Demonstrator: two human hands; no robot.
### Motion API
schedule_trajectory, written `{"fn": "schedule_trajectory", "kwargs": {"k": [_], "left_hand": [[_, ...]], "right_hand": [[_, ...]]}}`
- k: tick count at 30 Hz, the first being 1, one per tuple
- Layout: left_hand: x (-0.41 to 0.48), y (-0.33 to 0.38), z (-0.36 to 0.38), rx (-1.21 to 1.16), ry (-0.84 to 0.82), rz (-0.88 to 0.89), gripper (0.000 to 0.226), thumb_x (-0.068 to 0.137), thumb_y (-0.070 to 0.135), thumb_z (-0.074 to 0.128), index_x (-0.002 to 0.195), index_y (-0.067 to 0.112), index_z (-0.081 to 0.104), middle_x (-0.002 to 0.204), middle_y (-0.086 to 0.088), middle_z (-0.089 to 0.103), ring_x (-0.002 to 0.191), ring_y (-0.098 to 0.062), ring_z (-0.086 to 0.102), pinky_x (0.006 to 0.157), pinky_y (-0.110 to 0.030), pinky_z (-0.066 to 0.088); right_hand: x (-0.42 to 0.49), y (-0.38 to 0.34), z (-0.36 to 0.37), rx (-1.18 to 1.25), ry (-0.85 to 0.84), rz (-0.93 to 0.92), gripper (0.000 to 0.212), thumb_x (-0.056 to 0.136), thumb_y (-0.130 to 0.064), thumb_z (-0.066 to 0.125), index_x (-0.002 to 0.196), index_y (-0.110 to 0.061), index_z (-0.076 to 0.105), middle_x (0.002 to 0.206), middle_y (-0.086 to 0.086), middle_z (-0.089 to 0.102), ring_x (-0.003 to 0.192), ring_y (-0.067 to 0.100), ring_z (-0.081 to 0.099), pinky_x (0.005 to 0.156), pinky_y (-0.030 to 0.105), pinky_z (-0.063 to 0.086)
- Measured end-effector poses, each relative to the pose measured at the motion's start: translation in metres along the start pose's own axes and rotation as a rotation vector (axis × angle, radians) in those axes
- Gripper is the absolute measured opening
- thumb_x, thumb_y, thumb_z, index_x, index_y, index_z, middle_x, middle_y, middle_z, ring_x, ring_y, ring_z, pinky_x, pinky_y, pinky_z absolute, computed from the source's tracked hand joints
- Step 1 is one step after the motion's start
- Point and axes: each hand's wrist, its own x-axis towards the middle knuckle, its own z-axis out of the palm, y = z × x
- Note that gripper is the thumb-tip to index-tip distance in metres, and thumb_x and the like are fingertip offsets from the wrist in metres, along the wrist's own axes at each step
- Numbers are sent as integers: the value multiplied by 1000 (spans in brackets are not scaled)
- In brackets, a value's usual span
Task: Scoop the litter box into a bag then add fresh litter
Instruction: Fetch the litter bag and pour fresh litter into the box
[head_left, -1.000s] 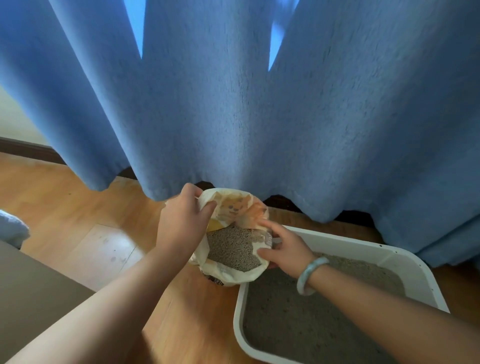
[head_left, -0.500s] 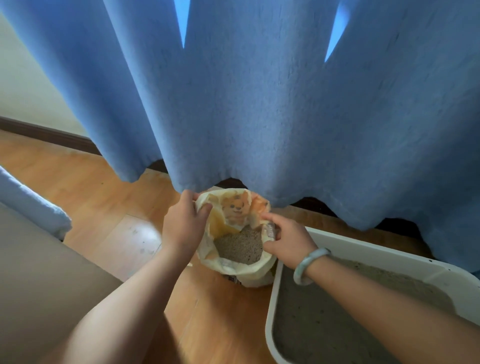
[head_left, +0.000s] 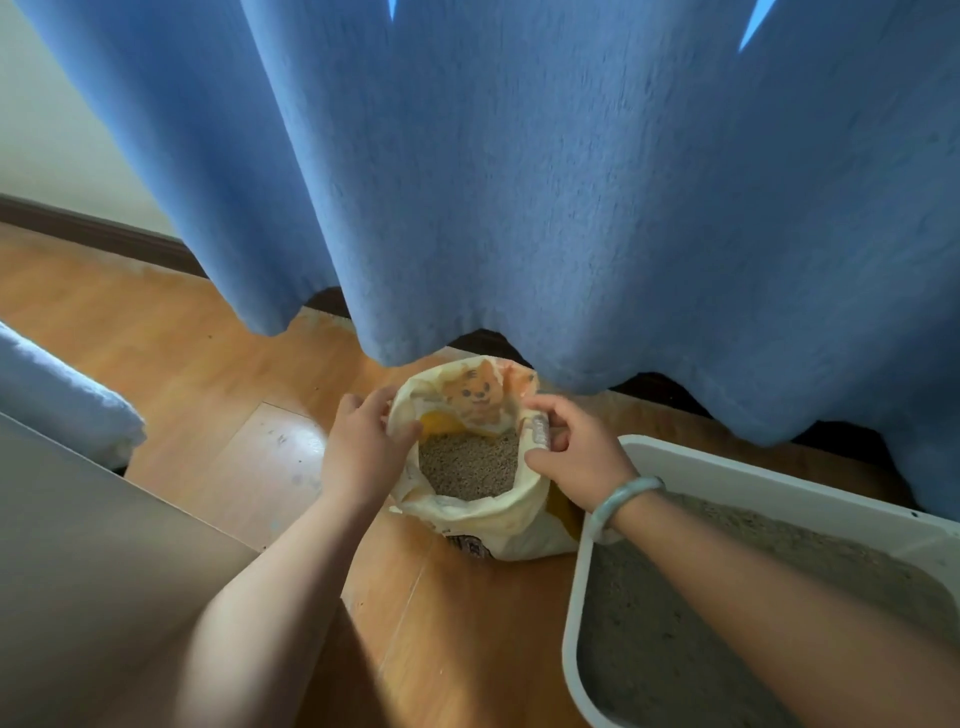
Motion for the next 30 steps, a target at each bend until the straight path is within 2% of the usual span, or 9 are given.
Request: {"fn": "schedule_trajectory", "kwargs": {"k": [3, 5, 11, 13, 15, 19, 23, 27, 30], "left_hand": [[2, -3, 0, 13, 51, -6, 38, 85, 28, 62, 123, 23, 60, 102, 0, 50, 86, -14, 49, 73, -28, 36], [3, -5, 1, 11, 82, -26, 38, 85, 28, 61, 122, 23, 60, 108, -3, 55, 91, -18, 54, 73, -29, 37], [-1, -2, 11, 90, 112, -73, 50, 85, 32, 60, 132, 21, 49, 131, -6, 47, 112, -27, 52, 77, -33, 39], [-1, 3, 14, 113, 122, -29, 56, 84, 35, 63, 135, 19, 46, 132, -7, 46, 116, -27, 50, 83, -37, 43], [-3, 10, 18, 135, 149, 23, 62, 83, 35, 65, 137, 15, 43, 134, -10, 46, 120, -29, 46, 91, -41, 42], [-11, 24, 26, 203, 186, 101, 69, 82, 40, 63, 141, 14, 38, 141, -11, 41, 131, -30, 35, 106, -44, 29], [-24, 50, 31, 234, 180, 178, 57, 84, 40, 59, 135, 19, 44, 141, -6, 40, 135, -28, 25, 112, -45, 15], [-48, 85, 44, 216, 101, 363, 42, 90, 41, 50, 129, 24, 50, 138, 0, 43, 133, -23, 30, 113, -43, 15], [-71, 113, 61, 213, -57, 519, 37, 91, 40, 51, 125, 28, 52, 130, 4, 51, 129, -18, 38, 113, -41, 18]], "right_hand": [[13, -5, 5, 49, 53, -2, 53, 76, -3, 66, 118, -33, 54, 109, -4, 61, 93, 9, 62, 81, 30, 55], [20, -8, 6, 51, 84, -22, 49, 77, -5, 66, 116, -33, 55, 109, -6, 61, 95, 8, 61, 82, 30, 55], [18, -7, 3, -30, 90, -87, 40, 82, -8, 64, 114, -30, 57, 101, -10, 60, 80, 1, 59, 65, 15, 46], [15, -5, -1, -65, 65, -93, 40, 84, -14, 64, 119, -29, 55, 106, -8, 58, 79, 1, 58, 63, 13, 44], [11, -2, -6, -56, 37, -87, 42, 84, -24, 66, 124, -30, 53, 119, -9, 52, 88, 3, 59, 69, 15, 46], [-4, 0, -22, -54, -21, -48, 53, 85, -34, 65, 132, -34, 42, 125, -12, 44, 97, 3, 56, 73, 18, 46], [-28, 11, -53, -128, -31, 9, 52, 87, -31, 62, 134, -32, 41, 122, -11, 49, 101, 5, 55, 82, 26, 50], [-60, 29, -93, -156, 18, 61, 43, 87, -30, 63, 127, -34, 47, 114, -12, 54, 99, 5, 55, 82, 27, 51], [-86, 43, -121, -181, 65, 79, 40, 86, -27, 64, 122, -34, 49, 109, -10, 54, 94, 4, 56, 82, 26, 51]]}}
